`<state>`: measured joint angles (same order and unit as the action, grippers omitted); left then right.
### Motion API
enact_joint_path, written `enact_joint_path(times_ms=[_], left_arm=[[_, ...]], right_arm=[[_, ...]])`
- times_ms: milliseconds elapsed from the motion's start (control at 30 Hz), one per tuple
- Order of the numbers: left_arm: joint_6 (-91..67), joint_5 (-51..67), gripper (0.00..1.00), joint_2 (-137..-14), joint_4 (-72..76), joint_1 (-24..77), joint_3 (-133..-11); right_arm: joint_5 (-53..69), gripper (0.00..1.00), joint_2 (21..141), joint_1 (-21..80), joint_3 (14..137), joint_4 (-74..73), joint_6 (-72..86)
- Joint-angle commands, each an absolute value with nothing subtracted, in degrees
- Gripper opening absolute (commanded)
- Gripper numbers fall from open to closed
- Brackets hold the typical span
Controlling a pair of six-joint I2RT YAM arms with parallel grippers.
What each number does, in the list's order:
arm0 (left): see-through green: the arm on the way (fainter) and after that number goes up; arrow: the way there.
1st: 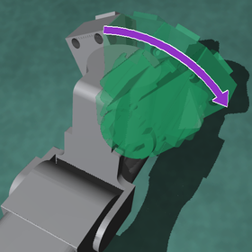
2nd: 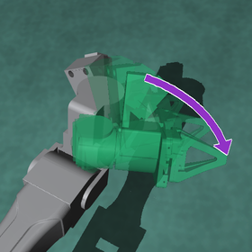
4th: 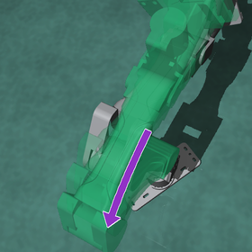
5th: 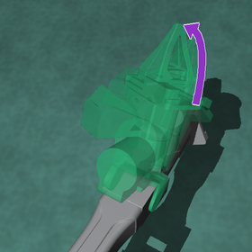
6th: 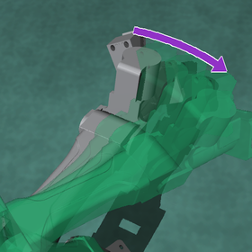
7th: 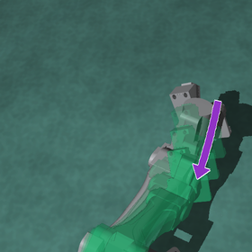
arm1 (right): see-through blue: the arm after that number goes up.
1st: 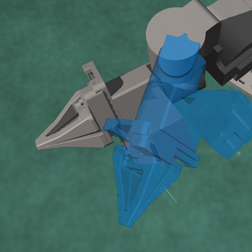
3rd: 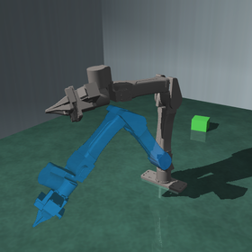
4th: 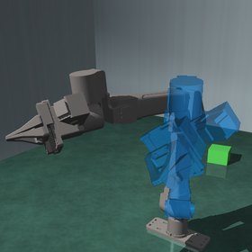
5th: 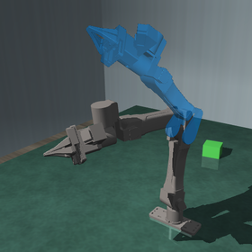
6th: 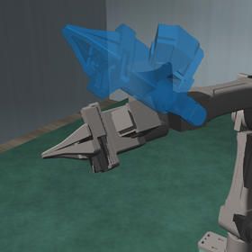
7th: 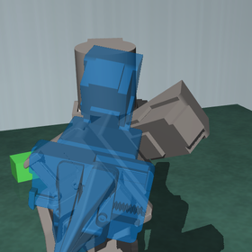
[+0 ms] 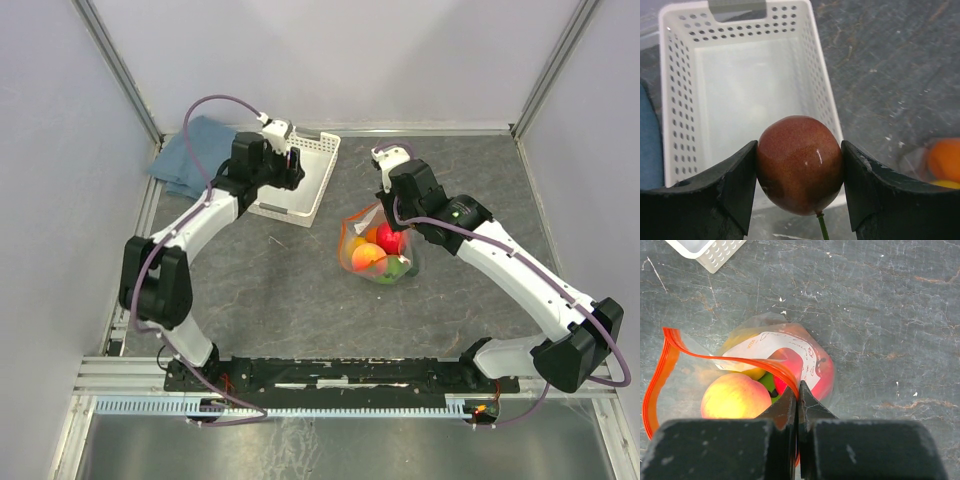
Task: Place the food in the zip-top bag and seal the zipper
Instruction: Pick up the fake fruit from the bin, then place the fake fruit in the zipper food storage bag.
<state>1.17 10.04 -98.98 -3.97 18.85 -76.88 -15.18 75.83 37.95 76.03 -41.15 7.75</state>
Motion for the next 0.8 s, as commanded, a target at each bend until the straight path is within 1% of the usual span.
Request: enact_joint_path(times_ms=[0,200,400,567,767], left_arm=[[-8.27,14.15,0.35,-89.16,4.07,20.86,-68.57],[-17.44,14.37,0.36,-75.42,12.06,23.48,-57.07],[-23.30,13.09,0.37,-66.68,17.39,28.90,-49.25],[-23.30,11.70,0.38,-63.54,21.69,37.07,-45.96],[-19.98,9.46,0.38,-64.31,24.92,44.86,-45.32]], right_arm=[[-14.96,0.02,74.48,37.79,76.00,-38.18,9.20],[-14.09,0.02,74.20,37.75,75.67,-37.80,10.36],[-13.41,0.02,74.77,37.77,75.94,-37.59,10.91],[-12.12,0.02,75.00,37.80,76.02,-37.68,11.47],[-10.99,0.02,74.28,37.84,76.16,-38.39,12.03]])
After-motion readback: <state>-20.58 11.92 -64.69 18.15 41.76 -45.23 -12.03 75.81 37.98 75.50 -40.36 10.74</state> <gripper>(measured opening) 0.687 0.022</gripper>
